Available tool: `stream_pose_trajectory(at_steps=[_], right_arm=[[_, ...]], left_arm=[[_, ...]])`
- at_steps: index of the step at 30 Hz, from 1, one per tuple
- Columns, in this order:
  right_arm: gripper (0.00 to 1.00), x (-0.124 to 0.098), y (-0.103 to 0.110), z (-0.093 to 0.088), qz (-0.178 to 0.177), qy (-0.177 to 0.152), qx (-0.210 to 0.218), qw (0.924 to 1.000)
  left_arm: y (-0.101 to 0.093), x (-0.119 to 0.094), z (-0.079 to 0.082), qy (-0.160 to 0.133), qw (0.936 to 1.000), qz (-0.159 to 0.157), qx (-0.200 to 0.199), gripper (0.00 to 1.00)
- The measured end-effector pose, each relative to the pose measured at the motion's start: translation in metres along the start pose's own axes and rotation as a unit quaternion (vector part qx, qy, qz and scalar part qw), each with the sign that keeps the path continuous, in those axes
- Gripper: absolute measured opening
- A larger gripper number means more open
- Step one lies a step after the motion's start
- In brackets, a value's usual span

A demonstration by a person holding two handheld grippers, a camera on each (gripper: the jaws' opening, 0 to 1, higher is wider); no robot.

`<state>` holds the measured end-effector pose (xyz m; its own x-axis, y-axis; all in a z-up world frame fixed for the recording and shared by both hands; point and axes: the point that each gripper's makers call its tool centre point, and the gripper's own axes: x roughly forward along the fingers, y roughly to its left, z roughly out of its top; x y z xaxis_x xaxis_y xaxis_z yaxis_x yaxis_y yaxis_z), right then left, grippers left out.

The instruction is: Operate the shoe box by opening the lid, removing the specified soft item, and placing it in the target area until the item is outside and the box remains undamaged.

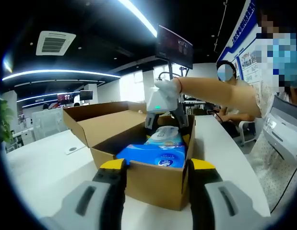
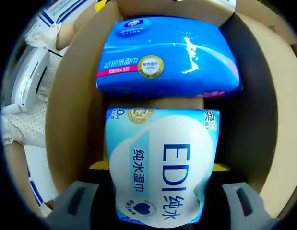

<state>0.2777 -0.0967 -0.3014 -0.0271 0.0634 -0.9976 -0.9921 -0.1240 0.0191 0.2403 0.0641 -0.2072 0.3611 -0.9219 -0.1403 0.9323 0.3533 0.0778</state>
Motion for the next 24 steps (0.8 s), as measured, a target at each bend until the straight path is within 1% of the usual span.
stream_pose_trajectory(at_steps=[15, 16, 18, 21, 22, 24], right_arm=[[0.76, -0.001, -0.004, -0.001, -0.005, 0.02, 0.009, 0.9997], [0.76, -0.002, -0.005, -0.002, -0.005, 0.024, 0.016, 0.9996], [0.74, -0.002, -0.003, -0.006, -0.005, 0.038, 0.044, 0.9983], [0.73, -0.003, 0.0, -0.011, -0.003, 0.054, 0.091, 0.9944], [0.73, -0.002, -0.001, -0.009, -0.004, 0.048, 0.084, 0.9953], [0.73, -0.001, 0.001, -0.01, -0.006, 0.047, 0.088, 0.995]], left_arm=[[0.002, 0.0, 0.0, 0.002, 1.0, 0.0, 0.003, 0.53], [0.002, 0.0, 0.0, 0.002, 1.0, 0.0, 0.003, 0.53], [0.002, 0.0, 0.0, 0.002, 1.0, 0.0, 0.003, 0.53], [0.003, 0.001, 0.001, 0.002, 1.0, 0.0, 0.003, 0.53], [0.003, 0.001, 0.001, 0.002, 1.0, 0.0, 0.004, 0.53], [0.003, 0.001, 0.0, 0.002, 1.0, 0.0, 0.004, 0.53]])
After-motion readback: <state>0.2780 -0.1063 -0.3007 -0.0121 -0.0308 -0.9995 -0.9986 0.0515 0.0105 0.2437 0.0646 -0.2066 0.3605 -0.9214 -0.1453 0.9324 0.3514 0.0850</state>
